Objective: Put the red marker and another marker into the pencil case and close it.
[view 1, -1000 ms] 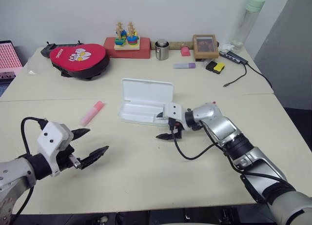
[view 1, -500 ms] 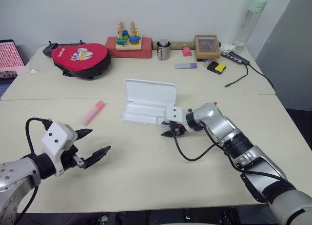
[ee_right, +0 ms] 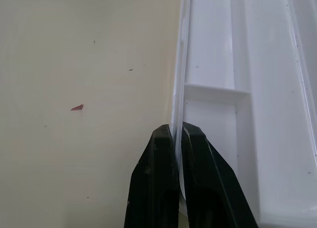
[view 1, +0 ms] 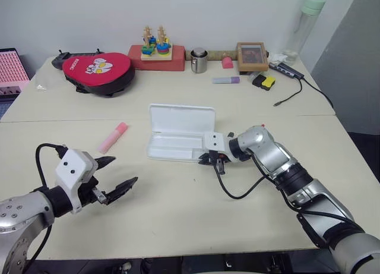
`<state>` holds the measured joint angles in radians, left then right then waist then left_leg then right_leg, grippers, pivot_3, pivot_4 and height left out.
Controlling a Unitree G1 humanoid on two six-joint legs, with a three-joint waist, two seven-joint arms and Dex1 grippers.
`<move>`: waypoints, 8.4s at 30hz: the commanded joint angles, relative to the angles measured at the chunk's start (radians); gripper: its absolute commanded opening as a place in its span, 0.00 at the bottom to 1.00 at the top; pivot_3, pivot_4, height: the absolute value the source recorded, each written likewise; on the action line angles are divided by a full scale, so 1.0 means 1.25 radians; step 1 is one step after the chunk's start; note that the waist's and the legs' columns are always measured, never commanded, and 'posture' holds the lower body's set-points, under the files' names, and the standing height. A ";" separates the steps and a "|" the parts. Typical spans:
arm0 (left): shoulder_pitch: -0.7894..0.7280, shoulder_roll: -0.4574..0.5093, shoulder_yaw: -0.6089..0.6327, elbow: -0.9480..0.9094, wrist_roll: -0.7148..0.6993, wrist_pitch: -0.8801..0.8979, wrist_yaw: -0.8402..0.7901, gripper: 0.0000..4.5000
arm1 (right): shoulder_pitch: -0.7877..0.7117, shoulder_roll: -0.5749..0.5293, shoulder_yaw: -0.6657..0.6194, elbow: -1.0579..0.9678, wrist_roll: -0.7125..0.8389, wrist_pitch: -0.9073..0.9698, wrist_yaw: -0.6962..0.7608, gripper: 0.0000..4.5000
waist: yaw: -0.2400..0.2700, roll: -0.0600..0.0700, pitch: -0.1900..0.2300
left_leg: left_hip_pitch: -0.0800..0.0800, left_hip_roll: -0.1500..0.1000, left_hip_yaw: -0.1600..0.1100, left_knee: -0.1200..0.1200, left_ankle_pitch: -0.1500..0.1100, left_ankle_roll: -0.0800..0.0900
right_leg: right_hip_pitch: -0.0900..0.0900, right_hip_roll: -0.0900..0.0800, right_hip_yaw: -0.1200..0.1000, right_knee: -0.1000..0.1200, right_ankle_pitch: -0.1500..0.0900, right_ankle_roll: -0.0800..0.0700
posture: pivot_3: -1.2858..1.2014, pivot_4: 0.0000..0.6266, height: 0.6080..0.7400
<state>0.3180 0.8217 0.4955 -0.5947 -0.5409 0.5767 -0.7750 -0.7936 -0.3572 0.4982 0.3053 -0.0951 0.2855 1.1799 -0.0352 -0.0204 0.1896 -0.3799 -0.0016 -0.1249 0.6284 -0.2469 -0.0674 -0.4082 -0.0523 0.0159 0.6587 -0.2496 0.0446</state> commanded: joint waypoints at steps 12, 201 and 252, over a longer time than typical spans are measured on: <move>-0.034 0.011 -0.005 0.033 0.021 -0.021 -0.019 1.00 | 0.117 -0.138 -0.085 -0.376 0.176 0.199 0.071 0.02 | 0.004 0.000 0.000 | 0.000 0.000 0.000 0.000 0.000 0.000 | 0.000 0.000 0.000 0.000 -0.002 0.003 | 0.52 0.24 1.00; -0.122 0.123 -0.069 0.129 0.030 -0.041 -0.203 1.00 | 0.027 -0.339 -0.183 -0.500 0.422 0.469 0.038 0.06 | -0.016 0.002 0.001 | -0.001 0.001 0.001 0.000 0.000 0.001 | -0.002 0.000 0.000 0.000 -0.002 0.004 | 0.52 0.24 1.00; -0.269 0.061 -0.079 0.418 0.144 -0.099 -0.027 1.00 | 0.012 -0.245 -0.184 -0.471 0.418 0.446 0.027 0.73 | -0.013 0.001 0.001 | -0.001 0.000 0.000 0.000 0.000 0.001 | -0.002 0.000 0.000 0.002 -0.002 0.004 | 0.52 0.24 1.00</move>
<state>0.0070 0.8984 0.3679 -0.0944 -0.3758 0.4831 -0.8358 -0.7743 -0.6568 0.2869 -0.2453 0.4142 0.8646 1.2021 -0.0517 -0.0186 0.1908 -0.3812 -0.0015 -0.1243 0.6284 -0.2467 -0.0668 -0.4110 -0.0525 0.0159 0.6612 -0.2519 0.0502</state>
